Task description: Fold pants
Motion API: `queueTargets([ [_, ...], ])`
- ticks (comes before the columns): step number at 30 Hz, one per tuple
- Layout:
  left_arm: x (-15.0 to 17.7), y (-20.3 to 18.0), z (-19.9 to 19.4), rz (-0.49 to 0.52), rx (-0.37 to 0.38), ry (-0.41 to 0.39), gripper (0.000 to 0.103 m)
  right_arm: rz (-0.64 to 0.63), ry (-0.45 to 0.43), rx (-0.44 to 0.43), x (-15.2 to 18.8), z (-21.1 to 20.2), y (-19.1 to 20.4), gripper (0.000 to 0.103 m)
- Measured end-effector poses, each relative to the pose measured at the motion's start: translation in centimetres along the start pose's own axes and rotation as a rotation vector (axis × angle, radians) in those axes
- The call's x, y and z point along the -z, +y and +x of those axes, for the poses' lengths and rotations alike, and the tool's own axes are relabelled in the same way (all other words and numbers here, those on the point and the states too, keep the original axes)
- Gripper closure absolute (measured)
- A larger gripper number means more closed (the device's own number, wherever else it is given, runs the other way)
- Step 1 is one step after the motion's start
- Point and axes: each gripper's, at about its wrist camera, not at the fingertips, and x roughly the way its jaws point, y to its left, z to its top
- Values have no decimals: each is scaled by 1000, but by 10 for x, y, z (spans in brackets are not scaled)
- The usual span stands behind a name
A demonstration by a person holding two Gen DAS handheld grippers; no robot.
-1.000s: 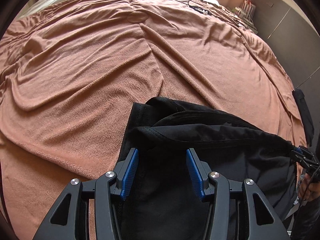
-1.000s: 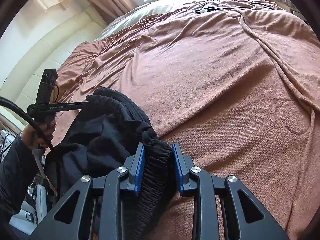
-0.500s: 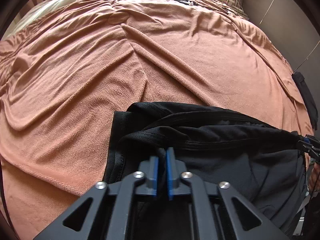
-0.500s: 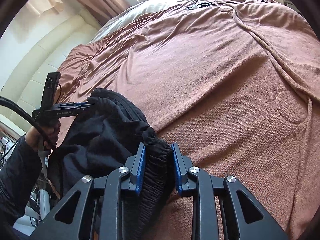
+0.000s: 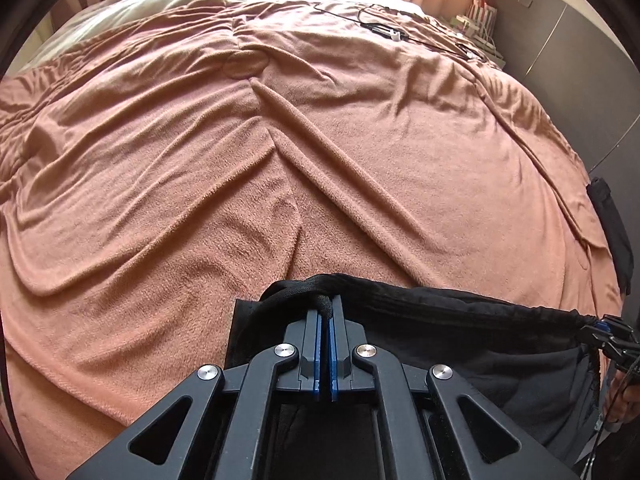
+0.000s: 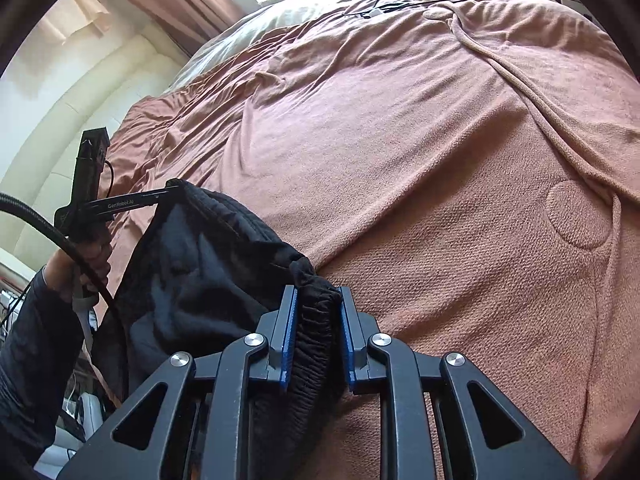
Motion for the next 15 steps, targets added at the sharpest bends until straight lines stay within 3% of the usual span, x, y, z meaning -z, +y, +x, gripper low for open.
queueTargets([
  [5, -2, 3, 19, -23, -5, 22, 100, 2, 4, 30, -2, 5, 6, 87],
  [9, -6, 3, 15, -40, -6, 44, 97, 38, 4, 6, -3, 1, 7, 78],
  [11, -5, 6, 6, -61, -2, 43, 79, 64, -3, -15, -1, -6, 3, 63],
  [13, -1, 9, -6, -76, 2, 17, 34, 92, -16, -27, 4, -13, -2, 43],
  [15, 4, 11, -23, -77, -3, -30, 26, 111, -28, -51, 11, -21, -7, 42],
])
